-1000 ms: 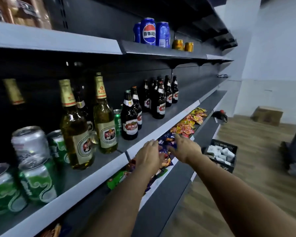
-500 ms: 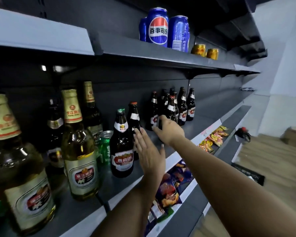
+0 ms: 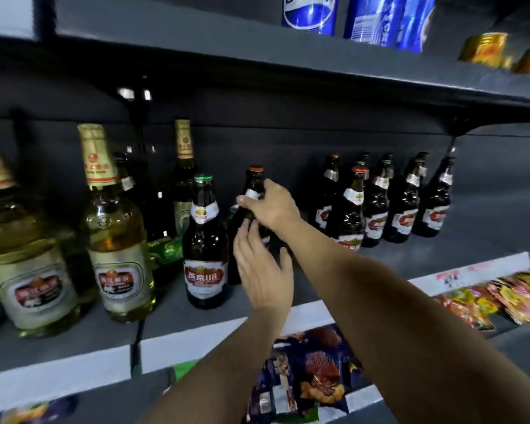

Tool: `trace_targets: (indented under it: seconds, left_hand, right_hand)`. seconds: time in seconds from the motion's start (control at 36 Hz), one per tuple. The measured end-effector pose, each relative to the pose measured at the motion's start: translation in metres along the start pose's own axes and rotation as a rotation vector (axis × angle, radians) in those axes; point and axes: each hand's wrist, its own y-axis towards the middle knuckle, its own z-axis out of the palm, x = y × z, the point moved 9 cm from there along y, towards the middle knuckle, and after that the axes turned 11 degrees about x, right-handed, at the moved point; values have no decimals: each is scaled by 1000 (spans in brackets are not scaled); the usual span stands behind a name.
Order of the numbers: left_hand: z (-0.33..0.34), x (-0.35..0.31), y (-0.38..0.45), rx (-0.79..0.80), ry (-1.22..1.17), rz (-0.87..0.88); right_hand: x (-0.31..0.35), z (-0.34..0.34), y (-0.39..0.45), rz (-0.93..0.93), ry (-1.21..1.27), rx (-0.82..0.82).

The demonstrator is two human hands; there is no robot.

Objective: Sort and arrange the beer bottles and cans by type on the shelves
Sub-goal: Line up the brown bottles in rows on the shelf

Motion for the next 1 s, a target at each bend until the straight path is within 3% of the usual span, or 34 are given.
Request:
trace_targets:
  seconds: [0.06, 0.17, 0.44, 0.67, 0.86, 1.0]
  left_hand:
    - [-2, 6, 2, -36, 19, -66]
    - [8, 15, 5, 42, 32, -201]
    - [57, 19, 26, 245, -1, -259]
    - [30, 8, 61, -56, 345, -42]
    - [39, 45, 99, 159, 354, -272]
    - [36, 56, 105, 124, 345, -219]
  right_hand:
    - [-3, -5, -1, -5, -17, 7]
    - [-13, -17, -2, 4, -96, 10]
    - [-47, -43, 15, 65, -48, -36]
    - [-67, -44, 48, 169, -16, -46]
    - [-69, -37, 57, 83, -76, -146]
    - [-90, -3, 51, 63, 14, -47]
